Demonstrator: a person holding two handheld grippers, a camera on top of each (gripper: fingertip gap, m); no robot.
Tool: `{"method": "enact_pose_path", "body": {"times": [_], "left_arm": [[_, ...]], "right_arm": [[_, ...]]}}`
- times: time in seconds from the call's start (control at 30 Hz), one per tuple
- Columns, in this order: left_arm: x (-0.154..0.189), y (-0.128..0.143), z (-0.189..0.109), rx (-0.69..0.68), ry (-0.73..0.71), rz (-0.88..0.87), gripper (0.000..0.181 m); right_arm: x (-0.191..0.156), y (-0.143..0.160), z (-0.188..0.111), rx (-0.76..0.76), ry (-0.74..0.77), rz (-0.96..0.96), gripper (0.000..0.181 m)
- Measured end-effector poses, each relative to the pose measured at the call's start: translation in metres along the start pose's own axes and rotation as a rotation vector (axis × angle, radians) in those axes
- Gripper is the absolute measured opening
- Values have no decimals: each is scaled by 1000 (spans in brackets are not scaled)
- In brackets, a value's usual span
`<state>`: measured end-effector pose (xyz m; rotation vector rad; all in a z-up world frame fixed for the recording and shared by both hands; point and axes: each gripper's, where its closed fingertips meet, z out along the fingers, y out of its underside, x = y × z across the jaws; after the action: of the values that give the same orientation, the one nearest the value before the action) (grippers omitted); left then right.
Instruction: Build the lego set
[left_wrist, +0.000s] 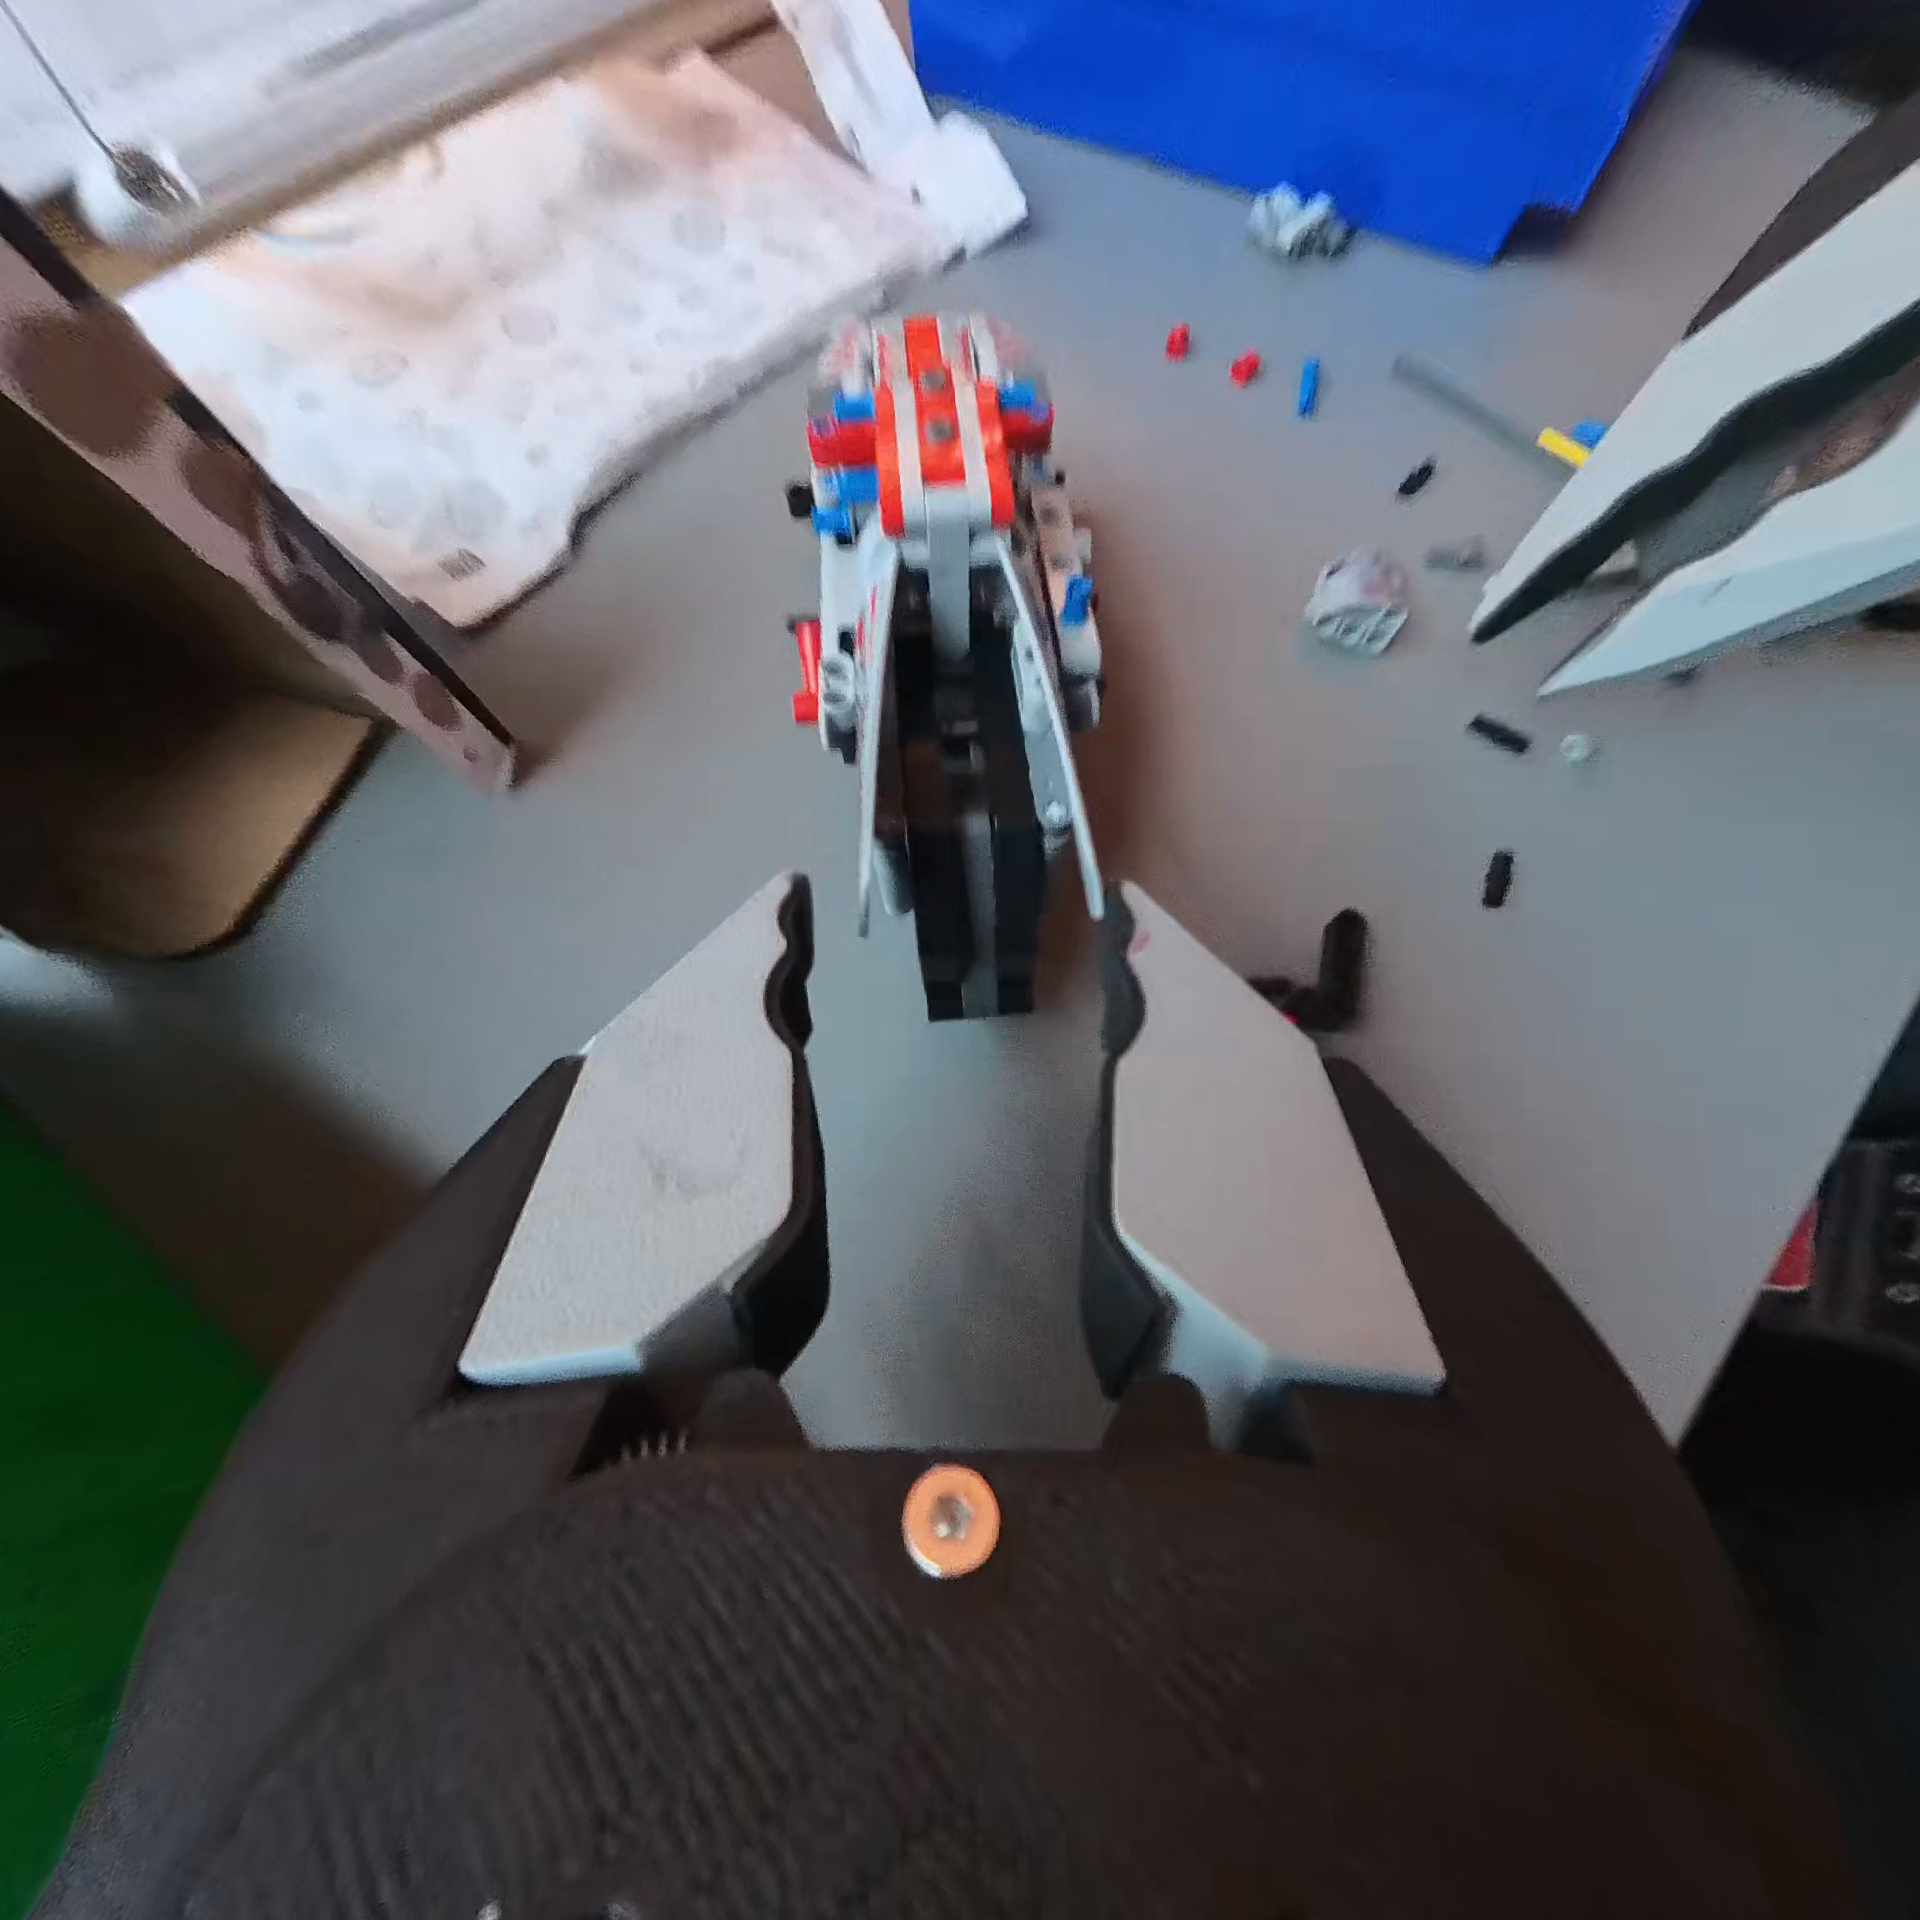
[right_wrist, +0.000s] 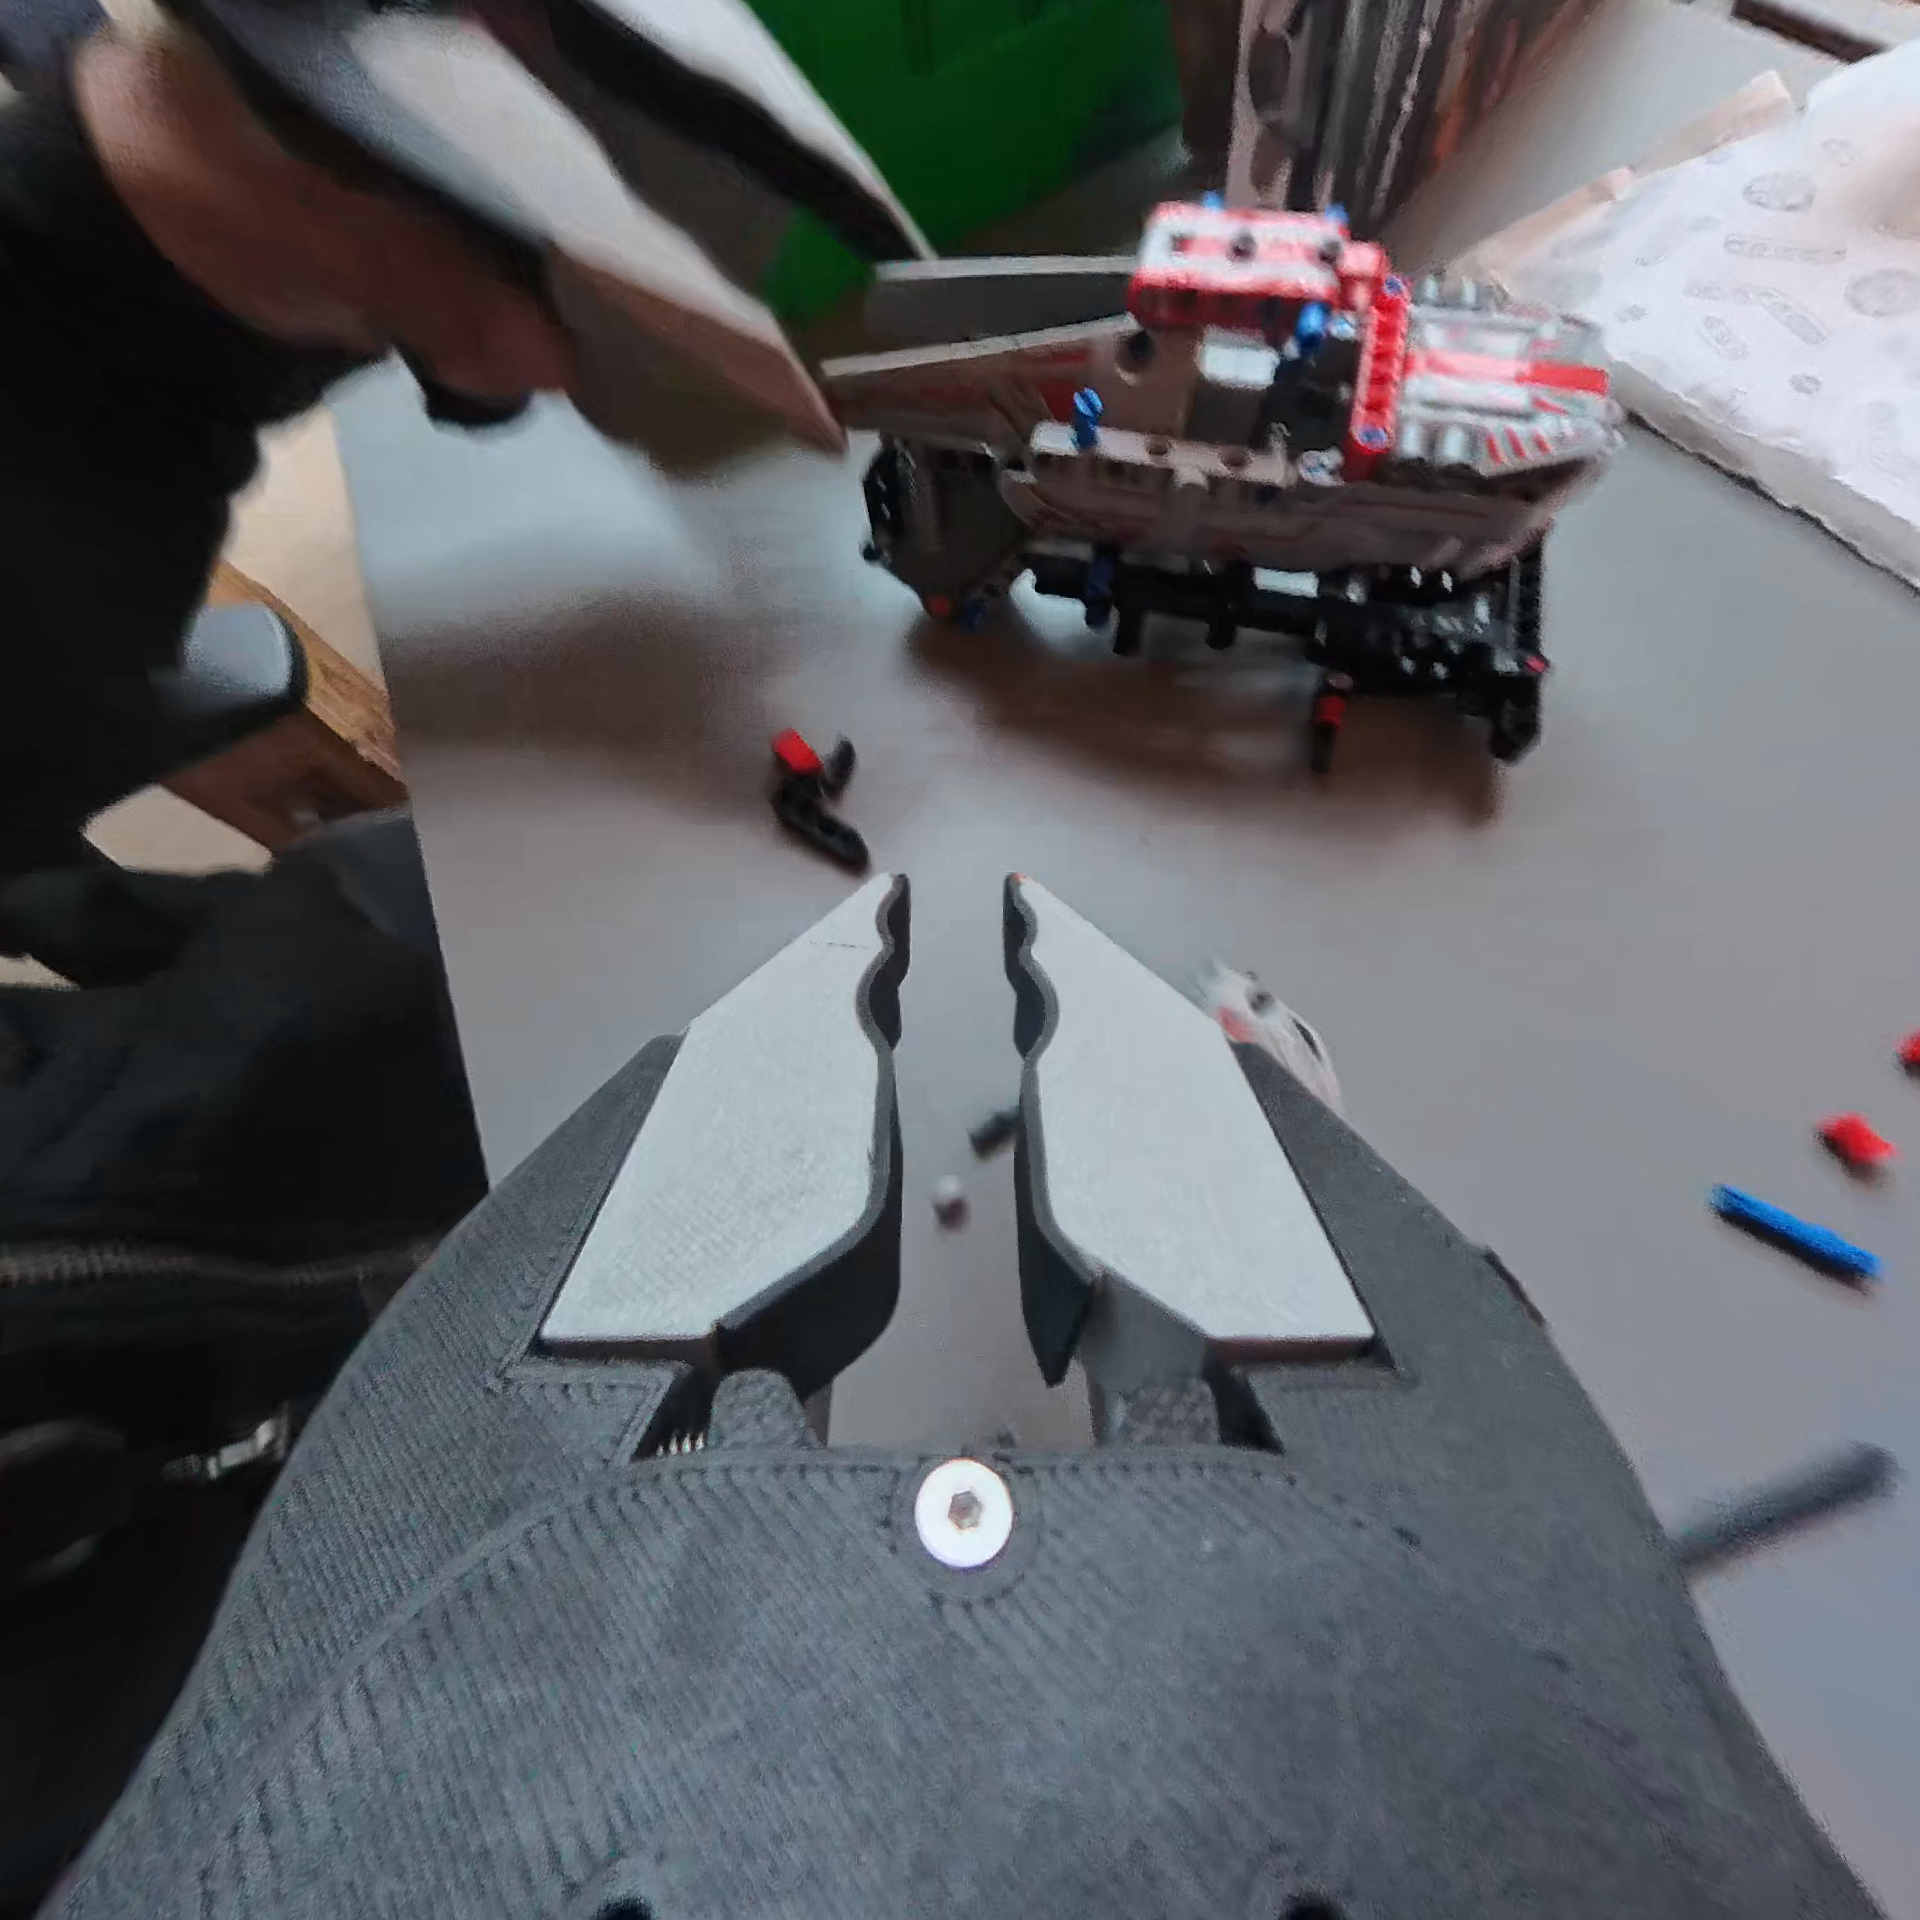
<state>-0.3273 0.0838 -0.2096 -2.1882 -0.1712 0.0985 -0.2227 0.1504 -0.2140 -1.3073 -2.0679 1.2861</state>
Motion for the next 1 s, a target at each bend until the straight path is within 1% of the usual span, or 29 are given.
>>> {"method": "enact_pose_path", "body": {"times": [0.07, 0.13, 0.2, 0.23, 0.33, 0.4, 0.47, 0.53, 0.67, 0.7, 0.73, 0.87, 0.93, 1.0], "left_arm": [[-1, 15, 12, -45, 10, -19, 59], [-2, 19, 19, -52, 12, -23, 60], [-5, 17, 23, -19, -3, 32, 45], [-3, 18, 26, -15, 4, 38, 34], [-1, 18, 29, -2, 11, 20, 32], [2, 17, 29, 8, 44, -16, 25], [8, 15, 28, 19, 103, -94, 24], [10, 13, 29, 27, 123, -134, 24], [23, 5, 33, 59, 164, -195, 24], [26, 3, 33, 68, 184, -234, 24], [28, 0, 32, 87, 211, -273, 25], [32, -6, 28, 134, 359, -481, 25], [30, -7, 29, 148, 364, -521, 25], [29, -7, 30, 151, 344, -518, 25]], "right_arm": [[-10, -12, 15, 58, -11, 20, 14], [-13, -22, 31, 89, 9, 27, 11], [-18, -29, 47, 89, -1, 32, 9], [-19, -31, 53, 82, -8, 28, 9], [-12, -37, 66, 78, 39, 4, 13], [-5, -40, 69, 88, 69, 1, 16], [0, -41, 71, 92, 77, 9, 19], [0, -42, 75, 97, 52, 37, 20], [3, -51, 76, 152, 35, 87, 13], [4, -53, 74, 161, 34, 89, 4], [4, -55, 72, 177, 28, 85, 2], [3, -59, 69, 207, 15, 53, 5], [3, -61, 71, 207, 22, 36, 8], [5, -63, 72, 210, 45, 22, 7]]}}
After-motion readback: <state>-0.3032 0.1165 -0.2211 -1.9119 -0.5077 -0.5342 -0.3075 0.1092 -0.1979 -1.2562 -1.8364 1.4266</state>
